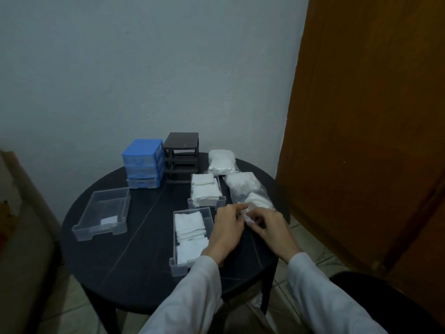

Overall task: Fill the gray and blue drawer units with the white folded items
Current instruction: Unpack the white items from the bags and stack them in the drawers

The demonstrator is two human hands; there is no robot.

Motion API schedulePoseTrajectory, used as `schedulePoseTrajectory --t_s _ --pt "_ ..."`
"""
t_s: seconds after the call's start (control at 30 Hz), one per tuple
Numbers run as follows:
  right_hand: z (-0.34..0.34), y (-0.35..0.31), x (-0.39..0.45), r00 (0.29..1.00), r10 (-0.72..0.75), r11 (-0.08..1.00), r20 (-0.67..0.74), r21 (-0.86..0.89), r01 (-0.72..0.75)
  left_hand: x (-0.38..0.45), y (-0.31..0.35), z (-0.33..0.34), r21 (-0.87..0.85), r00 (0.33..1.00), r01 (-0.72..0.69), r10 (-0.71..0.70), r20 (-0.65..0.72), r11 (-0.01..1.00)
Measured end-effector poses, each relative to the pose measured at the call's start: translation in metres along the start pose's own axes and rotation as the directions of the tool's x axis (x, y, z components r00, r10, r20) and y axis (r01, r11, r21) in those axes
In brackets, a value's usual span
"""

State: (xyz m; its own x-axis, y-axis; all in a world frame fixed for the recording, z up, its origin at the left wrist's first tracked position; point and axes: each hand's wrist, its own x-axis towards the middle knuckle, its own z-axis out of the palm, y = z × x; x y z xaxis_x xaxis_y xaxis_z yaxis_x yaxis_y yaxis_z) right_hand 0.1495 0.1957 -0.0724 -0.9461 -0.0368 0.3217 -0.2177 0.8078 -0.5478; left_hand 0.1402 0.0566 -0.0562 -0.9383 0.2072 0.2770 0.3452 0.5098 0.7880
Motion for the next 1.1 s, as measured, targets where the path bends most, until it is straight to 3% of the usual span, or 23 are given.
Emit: schedulePoseTrajectory --t_s 0.27,0.5,0.7,0.87,1.1 --pt "-0.011 -0.002 -0.005 1.0 -0.006 0.987 -0.026 0.163 0.01 0.003 -0.007 0.0 -0.061 0.998 0.003 -0.007 -0.066 0.998" --pt "-0.019 0.001 -0.01 0.995 0.008 0.99 -0.101 0.144 0.006 0.005 -0.009 0.003 -0.051 0.992 -0.003 -0.003 -0.123 0.999" --pt "-0.009 0.0 -0.011 0.999 -0.034 0.996 -0.026 0.077 0.036 0.005 -0.007 0.002 -0.008 0.993 -0.018 0.017 -0.115 1.0" --pt "-0.008 -0.003 -0.008 0.996 -0.065 0.998 -0.058 0.008 0.065 0.007 -0.009 0.001 0.008 0.994 -0.02 0.02 -0.103 1.0" --pt "-0.024 0.001 -0.013 0.994 -0.072 0.996 -0.076 0.05 0.076 0.007 -0.01 -0.001 0.027 0.993 -0.022 0.025 -0.118 0.999"
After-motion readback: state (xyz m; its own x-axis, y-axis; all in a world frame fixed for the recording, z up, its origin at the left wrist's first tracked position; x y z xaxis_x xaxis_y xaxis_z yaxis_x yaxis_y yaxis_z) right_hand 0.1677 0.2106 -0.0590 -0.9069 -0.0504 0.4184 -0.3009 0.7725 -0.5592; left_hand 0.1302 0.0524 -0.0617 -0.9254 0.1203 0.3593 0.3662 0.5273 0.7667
